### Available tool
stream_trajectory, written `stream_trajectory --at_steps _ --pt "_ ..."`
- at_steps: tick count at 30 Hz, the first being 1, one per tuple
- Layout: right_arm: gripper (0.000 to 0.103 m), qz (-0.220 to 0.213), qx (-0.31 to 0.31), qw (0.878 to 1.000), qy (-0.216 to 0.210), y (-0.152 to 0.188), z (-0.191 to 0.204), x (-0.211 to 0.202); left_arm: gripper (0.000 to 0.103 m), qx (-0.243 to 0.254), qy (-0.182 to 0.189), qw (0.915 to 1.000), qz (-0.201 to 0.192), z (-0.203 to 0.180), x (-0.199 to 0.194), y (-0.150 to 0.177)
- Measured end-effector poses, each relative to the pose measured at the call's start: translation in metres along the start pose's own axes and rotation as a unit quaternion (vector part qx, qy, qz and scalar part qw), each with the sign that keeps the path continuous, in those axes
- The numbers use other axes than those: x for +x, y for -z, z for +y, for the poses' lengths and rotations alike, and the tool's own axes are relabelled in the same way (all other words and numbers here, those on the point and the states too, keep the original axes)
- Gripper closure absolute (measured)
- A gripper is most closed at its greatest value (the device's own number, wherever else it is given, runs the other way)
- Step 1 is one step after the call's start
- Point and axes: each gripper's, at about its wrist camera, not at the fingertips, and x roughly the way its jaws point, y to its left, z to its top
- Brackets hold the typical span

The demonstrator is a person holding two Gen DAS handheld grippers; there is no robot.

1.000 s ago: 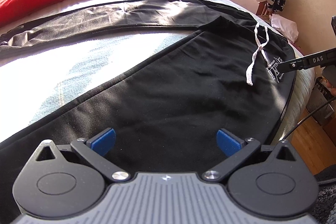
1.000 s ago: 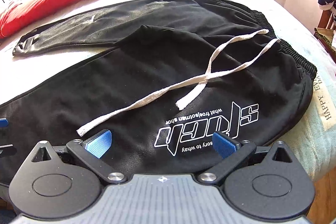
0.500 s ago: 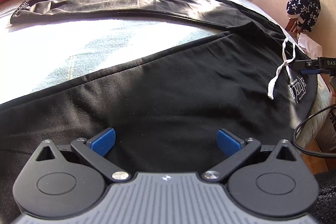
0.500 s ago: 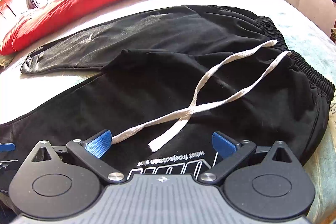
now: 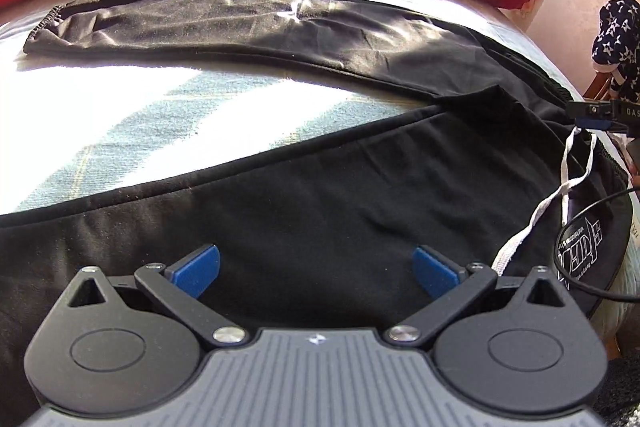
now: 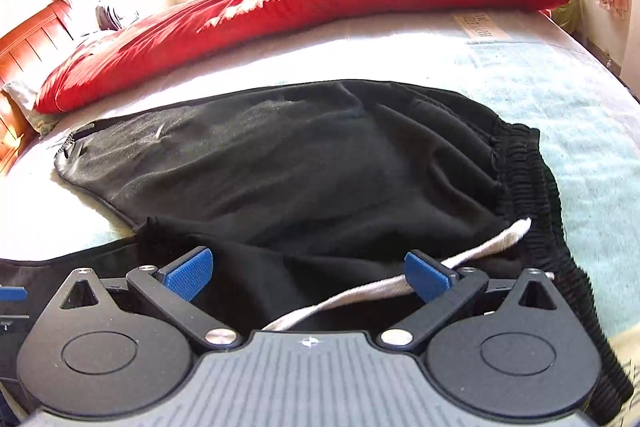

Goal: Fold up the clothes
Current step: 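Move the right tool over to the sweatpants leg edge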

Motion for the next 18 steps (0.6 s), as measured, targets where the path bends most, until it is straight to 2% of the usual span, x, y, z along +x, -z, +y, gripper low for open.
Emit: stream_trajectory --at_steps 3,5,7,10,13,18 --pt "0.000 -0.002 0.014 1.000 -0.026 -0.011 -0.029 0.016 0.001 -0.009 -0.012 0.9999 0.004 -0.003 0.009 0.005" --pt "0.000 0.013 0.031 0.999 -0.035 -0.014 -0.047 0.030 0.001 -0.011 -0.016 0.9998 0.004 -0.003 0.012 0.007" --pt "0.000 0.037 0.022 0.998 -0.045 -0.013 -0.057 0.042 0.001 -0.008 -0.017 0.9998 0.004 -0.003 0.011 0.008" --pt "0.000 0.049 -0.017 0.997 -0.055 -0.015 -0.059 0.044 0.001 0.001 -0.023 0.9997 0.009 -0.004 0.014 0.008" --pt "0.001 0.058 -0.036 0.997 -0.047 -0.022 -0.066 0.037 0.001 0.014 -0.035 0.9992 0.017 -0.006 0.018 0.007" --pt "0.003 0.002 -0.079 0.997 -0.017 -0.056 -0.084 -0.004 0.001 -0.014 -0.047 0.9985 0.025 -0.003 0.022 -0.003"
